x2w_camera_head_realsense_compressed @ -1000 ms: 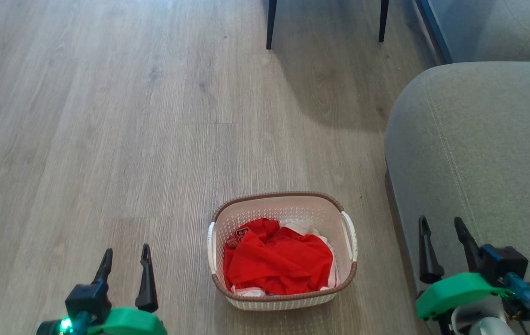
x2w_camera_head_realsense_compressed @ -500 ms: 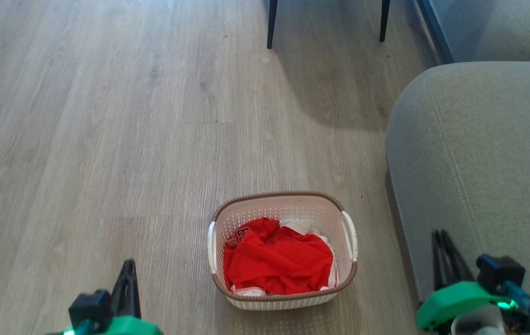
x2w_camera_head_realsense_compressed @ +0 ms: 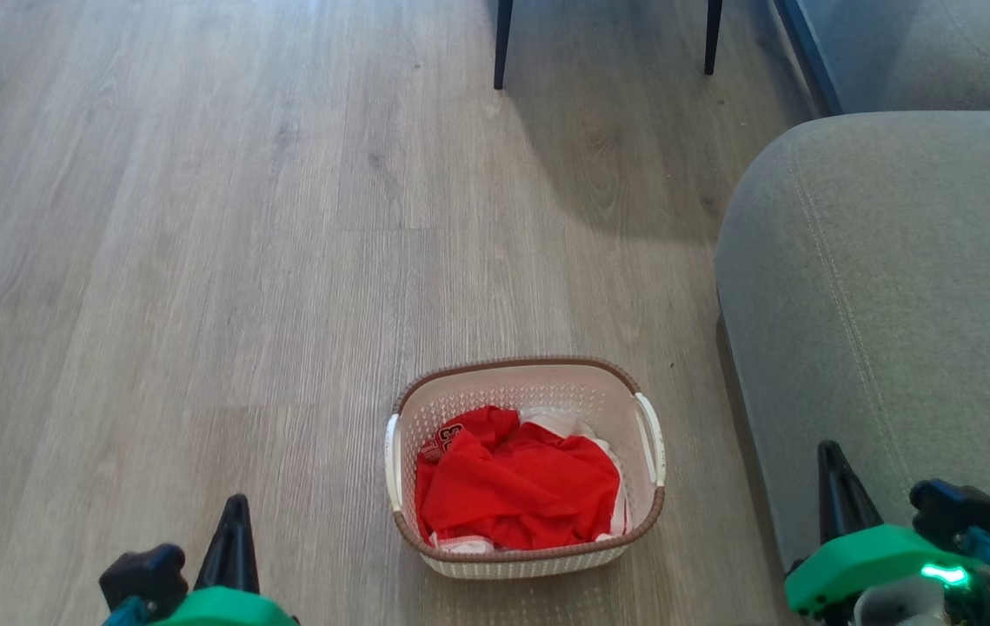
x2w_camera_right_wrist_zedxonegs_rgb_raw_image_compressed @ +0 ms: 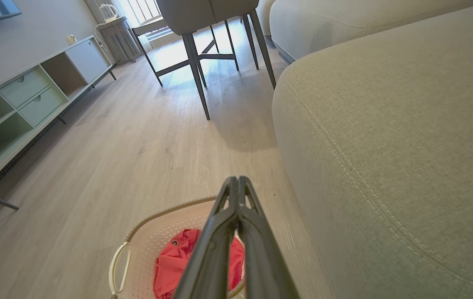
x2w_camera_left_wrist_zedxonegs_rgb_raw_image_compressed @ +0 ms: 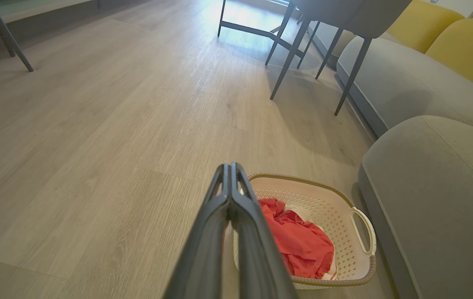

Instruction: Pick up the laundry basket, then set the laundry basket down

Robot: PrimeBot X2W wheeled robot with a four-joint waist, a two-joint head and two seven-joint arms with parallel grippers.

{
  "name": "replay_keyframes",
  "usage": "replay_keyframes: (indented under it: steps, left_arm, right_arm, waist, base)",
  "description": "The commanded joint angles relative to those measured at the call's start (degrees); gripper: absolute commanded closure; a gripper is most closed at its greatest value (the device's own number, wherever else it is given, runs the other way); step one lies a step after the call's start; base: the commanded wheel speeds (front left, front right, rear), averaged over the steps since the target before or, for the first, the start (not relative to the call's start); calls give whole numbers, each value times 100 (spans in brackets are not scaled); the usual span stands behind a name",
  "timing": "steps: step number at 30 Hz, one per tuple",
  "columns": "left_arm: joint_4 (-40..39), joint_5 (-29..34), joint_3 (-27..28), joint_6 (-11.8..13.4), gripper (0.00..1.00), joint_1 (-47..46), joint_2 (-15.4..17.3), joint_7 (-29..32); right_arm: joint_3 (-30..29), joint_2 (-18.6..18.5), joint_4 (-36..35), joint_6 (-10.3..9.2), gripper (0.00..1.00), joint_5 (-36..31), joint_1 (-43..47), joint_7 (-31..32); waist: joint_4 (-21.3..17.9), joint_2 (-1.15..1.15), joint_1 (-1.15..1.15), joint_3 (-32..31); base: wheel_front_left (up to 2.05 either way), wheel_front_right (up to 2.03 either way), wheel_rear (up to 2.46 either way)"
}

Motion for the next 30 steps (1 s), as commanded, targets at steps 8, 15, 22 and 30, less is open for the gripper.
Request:
replay_keyframes:
  steps: [8,15,22,30]
  left_arm:
    - [-103,-673,162,-111,100,-382,53,140]
    - [-83,-1080,212,-164,100,-454,63,230]
    - [-71,-1549,274,-226,100,-533,71,337]
    - [-50,-2152,357,-305,100,-634,80,478]
  right_arm:
    - [-82,-62,-160,-2,100,634,-285,159]
    - [-115,-71,-154,-2,100,1016,-323,251]
    - [-155,-79,-148,-3,100,1458,-367,360]
    - [-209,-88,-139,-4,100,2027,-424,503]
  waist:
    - [-24,0,0,10]
    - [-41,0,0,17]
    - [-61,0,0,26]
    - [-86,0,0,37]
  base:
    - [0,0,0]
    - [0,0,0]
    - [0,0,0]
    - [0,0,0]
